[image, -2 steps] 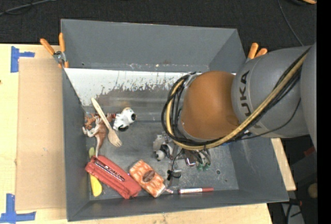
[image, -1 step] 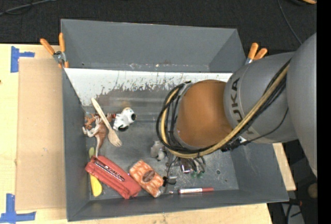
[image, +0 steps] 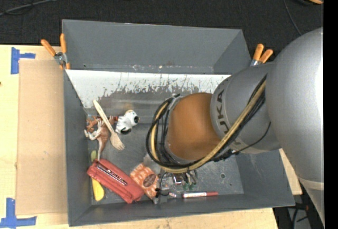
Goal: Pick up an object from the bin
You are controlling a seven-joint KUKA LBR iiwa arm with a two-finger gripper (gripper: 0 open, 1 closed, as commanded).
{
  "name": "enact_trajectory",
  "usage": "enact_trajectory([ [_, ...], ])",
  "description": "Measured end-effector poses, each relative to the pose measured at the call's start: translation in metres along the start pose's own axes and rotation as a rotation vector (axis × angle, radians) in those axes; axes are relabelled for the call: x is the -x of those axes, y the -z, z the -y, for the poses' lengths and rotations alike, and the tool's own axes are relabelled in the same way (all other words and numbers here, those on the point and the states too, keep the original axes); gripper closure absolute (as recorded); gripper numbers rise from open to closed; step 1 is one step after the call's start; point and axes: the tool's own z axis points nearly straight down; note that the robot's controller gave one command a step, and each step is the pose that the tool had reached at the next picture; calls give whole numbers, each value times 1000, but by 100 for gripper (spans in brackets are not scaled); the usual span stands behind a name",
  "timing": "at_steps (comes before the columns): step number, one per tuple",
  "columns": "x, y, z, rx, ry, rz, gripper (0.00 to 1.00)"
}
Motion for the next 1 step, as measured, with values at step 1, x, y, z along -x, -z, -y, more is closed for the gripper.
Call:
enact_trajectory([
  [1, -4, -13, 19, -1, -40, -3, 100],
])
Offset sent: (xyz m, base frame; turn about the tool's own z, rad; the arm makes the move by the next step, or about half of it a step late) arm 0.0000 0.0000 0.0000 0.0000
